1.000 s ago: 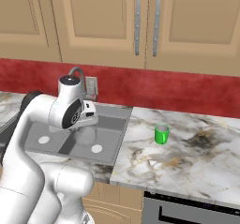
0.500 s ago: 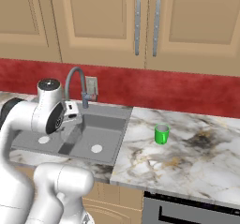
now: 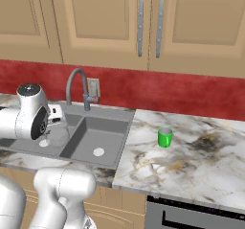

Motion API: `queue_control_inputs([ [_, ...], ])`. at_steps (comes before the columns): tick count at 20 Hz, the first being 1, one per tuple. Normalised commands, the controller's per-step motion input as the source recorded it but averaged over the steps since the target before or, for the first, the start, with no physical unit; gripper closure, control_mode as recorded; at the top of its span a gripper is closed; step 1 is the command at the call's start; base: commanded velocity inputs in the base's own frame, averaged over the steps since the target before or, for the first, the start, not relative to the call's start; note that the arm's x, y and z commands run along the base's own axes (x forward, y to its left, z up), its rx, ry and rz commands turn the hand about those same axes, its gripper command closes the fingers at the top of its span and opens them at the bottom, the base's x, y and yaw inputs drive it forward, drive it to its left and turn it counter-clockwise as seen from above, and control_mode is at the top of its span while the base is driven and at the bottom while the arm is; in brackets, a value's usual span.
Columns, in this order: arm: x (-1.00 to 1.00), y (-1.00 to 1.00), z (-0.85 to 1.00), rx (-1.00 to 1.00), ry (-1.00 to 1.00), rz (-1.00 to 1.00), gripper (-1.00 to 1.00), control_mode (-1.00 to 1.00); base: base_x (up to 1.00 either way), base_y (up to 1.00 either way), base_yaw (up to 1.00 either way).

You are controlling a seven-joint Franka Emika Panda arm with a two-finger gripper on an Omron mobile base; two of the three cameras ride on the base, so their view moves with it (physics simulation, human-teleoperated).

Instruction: Place the glass cup in the left basin and the mug in the right basin of the sink.

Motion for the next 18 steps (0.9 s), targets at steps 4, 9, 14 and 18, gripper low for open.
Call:
queue_control_inputs([
  [4,0.0,0.54,0.0,0.0,0.0,0.0,1.0,-1.0,0.0,0.0,0.0],
  [9,0.03,0.52,0.0,0.0,0.0,0.0,1.0,-1.0,0.0,0.0,0.0],
  [14,0.12,0.52,0.0,0.0,0.0,-0.01,1.0,-1.0,0.0,0.0,0.0],
  [18,0.25,0.48,0.0,0.0,0.0,0.0,1.0,-1.0,0.0,0.0,0.0],
])
